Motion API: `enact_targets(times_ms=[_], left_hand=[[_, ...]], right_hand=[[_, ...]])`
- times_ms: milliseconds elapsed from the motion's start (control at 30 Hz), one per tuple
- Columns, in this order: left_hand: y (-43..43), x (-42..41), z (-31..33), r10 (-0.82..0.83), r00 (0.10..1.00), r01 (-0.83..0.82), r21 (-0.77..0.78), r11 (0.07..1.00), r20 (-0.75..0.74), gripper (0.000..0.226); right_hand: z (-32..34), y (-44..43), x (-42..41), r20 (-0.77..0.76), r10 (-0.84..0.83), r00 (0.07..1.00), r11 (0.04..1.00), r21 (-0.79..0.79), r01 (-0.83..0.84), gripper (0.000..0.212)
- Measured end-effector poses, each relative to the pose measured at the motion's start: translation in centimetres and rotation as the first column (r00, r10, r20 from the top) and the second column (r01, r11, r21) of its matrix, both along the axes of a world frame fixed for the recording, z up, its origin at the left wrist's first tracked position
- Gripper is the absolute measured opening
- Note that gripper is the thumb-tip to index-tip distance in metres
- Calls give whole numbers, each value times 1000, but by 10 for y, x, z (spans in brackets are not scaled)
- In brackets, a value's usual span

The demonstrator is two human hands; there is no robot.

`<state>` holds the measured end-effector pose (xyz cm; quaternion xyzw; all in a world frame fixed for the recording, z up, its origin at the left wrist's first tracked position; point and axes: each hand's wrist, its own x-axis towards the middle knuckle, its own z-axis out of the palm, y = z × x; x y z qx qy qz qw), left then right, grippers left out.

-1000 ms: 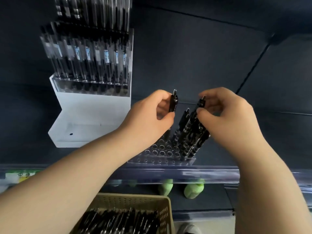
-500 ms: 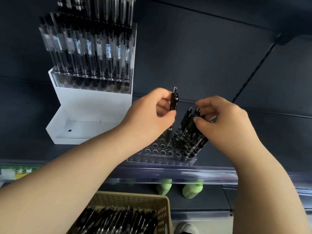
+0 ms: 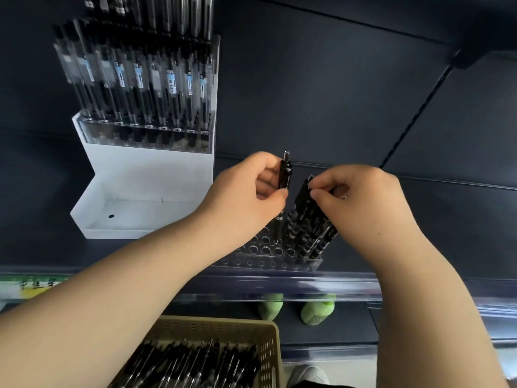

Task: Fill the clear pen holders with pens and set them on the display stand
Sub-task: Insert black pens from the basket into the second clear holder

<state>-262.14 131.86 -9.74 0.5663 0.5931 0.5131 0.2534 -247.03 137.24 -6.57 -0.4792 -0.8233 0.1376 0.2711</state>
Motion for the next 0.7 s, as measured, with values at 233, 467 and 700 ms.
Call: enact_targets(times_ms=[233, 467, 700], left_hand=[[-3, 3, 1, -15, 1000, 15, 4, 1000, -7, 24], [-6, 11, 1, -95, 995, 94, 31, 995, 10, 35], [-5, 17, -4, -118, 993, 116, 52, 992, 26, 38]], right_hand=[[1, -2, -2, 36, 7, 999, 1000, 9, -7, 18], [5, 0, 3, -63, -37, 997, 999, 12, 38, 15], [6, 2, 6, -57, -45, 997, 999, 7, 46, 12]])
